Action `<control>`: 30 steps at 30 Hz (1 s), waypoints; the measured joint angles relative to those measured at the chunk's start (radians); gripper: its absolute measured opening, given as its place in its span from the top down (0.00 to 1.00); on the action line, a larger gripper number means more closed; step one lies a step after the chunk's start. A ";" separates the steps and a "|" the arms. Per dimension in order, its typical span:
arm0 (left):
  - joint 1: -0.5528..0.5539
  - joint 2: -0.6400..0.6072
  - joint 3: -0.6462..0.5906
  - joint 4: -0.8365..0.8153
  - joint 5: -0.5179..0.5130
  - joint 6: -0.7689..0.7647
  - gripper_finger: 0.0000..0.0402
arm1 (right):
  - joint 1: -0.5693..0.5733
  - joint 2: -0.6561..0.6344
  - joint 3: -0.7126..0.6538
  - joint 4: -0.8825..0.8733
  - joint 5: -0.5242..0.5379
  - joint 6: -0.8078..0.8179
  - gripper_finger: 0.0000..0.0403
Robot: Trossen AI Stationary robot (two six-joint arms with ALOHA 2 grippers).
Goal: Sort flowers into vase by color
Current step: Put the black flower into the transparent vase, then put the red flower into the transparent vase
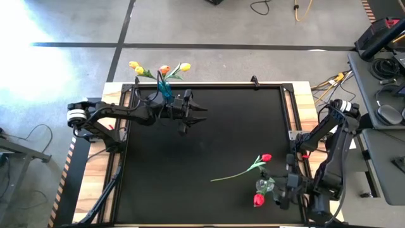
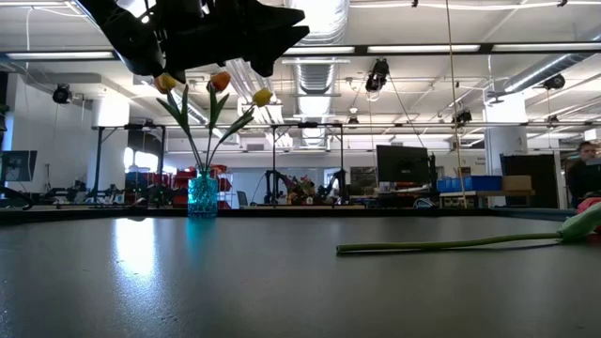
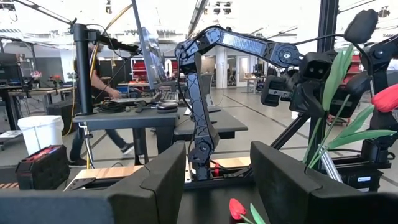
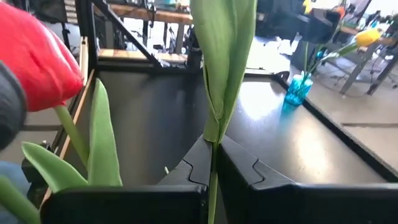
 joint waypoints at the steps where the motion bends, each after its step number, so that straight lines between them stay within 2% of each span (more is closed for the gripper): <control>1: 0.000 0.000 0.000 0.000 0.000 0.000 0.59 | 0.006 0.001 0.000 0.000 0.013 -0.001 0.97; 7: 0.000 0.000 0.000 -0.001 0.000 0.004 0.59 | 0.023 0.009 0.000 -0.001 0.035 0.015 0.97; 14: 0.000 0.000 0.000 -0.001 0.000 0.004 0.59 | 0.022 0.013 0.000 -0.009 -0.069 0.082 0.97; 17: 0.000 0.000 0.000 -0.002 0.000 0.004 0.59 | 0.022 0.009 0.000 -0.030 -0.082 0.133 0.95; 30: 0.000 0.000 0.000 -0.001 0.000 0.004 0.59 | 0.020 0.005 0.012 -0.088 -0.130 0.243 0.65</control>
